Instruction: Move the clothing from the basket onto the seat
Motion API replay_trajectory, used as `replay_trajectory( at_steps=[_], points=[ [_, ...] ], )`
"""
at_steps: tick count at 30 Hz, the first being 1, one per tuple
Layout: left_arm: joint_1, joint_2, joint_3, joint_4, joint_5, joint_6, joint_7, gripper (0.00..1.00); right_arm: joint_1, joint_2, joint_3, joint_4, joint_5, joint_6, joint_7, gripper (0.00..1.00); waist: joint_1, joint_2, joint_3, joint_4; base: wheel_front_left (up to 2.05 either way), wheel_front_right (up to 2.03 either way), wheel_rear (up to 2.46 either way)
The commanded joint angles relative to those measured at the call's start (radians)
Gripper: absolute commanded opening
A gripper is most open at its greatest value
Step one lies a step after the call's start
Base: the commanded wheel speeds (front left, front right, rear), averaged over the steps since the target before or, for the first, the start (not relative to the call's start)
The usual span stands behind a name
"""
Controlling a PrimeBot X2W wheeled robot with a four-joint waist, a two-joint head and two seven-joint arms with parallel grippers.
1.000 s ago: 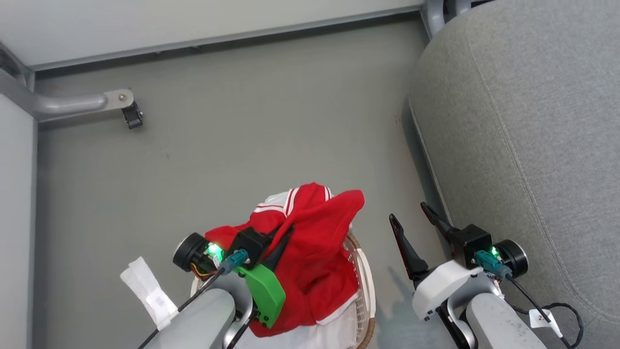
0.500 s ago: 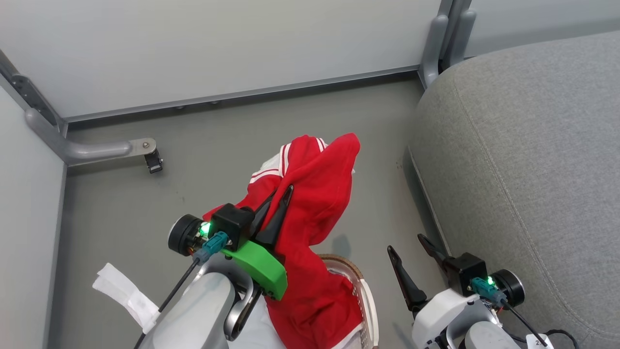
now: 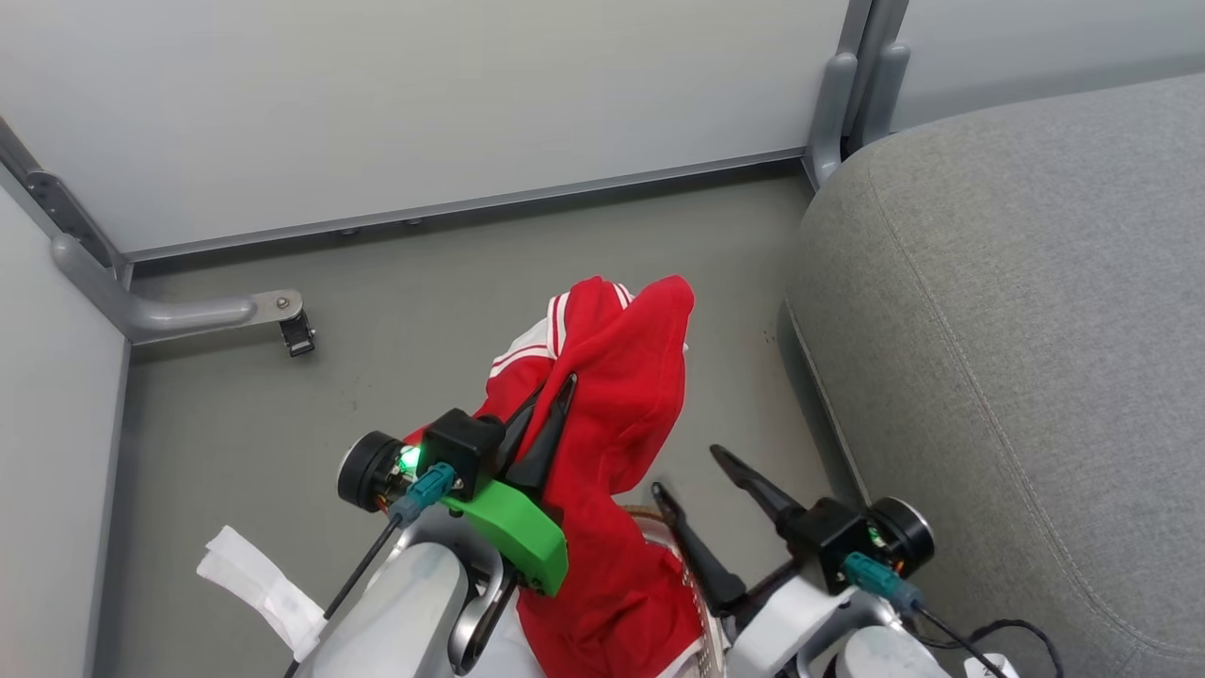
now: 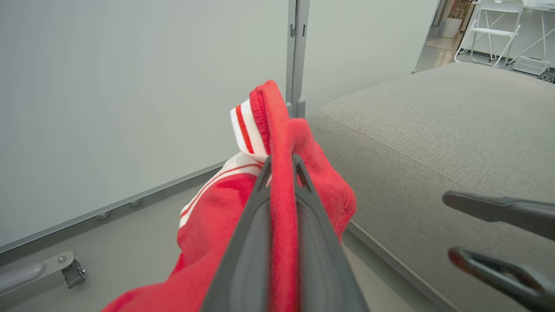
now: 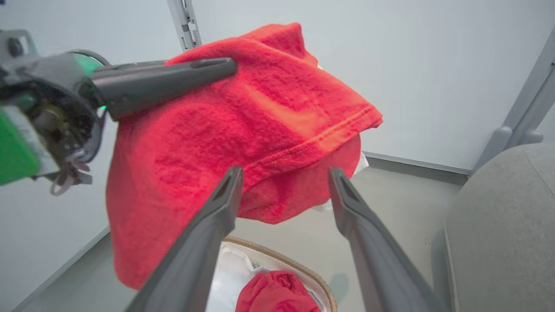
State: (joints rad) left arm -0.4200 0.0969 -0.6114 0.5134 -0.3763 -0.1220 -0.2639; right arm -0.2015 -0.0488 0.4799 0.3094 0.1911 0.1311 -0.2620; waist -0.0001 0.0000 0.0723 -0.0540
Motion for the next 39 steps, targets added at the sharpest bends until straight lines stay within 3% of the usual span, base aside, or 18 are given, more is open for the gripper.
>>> replay_trajectory(
  at_steps=[1,6,11,25,39],
  points=[
    [0.012,-0.004,0.006,0.003,0.002,-0.003,-0.001,0.0,-0.013,-0.004,0.03,-0.013,0.004,-0.001,-0.004,1.0,0.0001,0.0,0.002,0.0,0.0,0.0,0.0],
    [0.003,-0.012,0.019,0.012,0.012,-0.006,-0.001,0.0,-0.068,-0.005,0.17,-0.006,0.011,-0.001,-0.004,1.0,0.0001,0.0,0.011,0.003,0.0,0.0,0.0],
    [-0.001,-0.022,0.017,0.022,0.02,-0.008,-0.001,0.0,-0.124,-0.004,0.244,0.07,0.004,-0.001,-0.004,1.0,0.0001,0.0,0.017,0.007,0.0,0.0,0.0],
    [-0.042,-0.042,-0.064,0.027,0.011,-0.009,-0.001,0.0,-0.241,-0.004,0.316,0.199,0.024,-0.001,-0.003,1.0,0.0001,0.0,0.045,0.037,0.0,0.0,0.0],
    [-0.059,-0.046,-0.207,-0.009,-0.106,-0.01,-0.001,0.0,-0.304,-0.004,0.274,0.309,0.024,-0.001,-0.003,1.0,0.0001,0.0,0.05,0.087,0.0,0.0,0.0]
  ],
)
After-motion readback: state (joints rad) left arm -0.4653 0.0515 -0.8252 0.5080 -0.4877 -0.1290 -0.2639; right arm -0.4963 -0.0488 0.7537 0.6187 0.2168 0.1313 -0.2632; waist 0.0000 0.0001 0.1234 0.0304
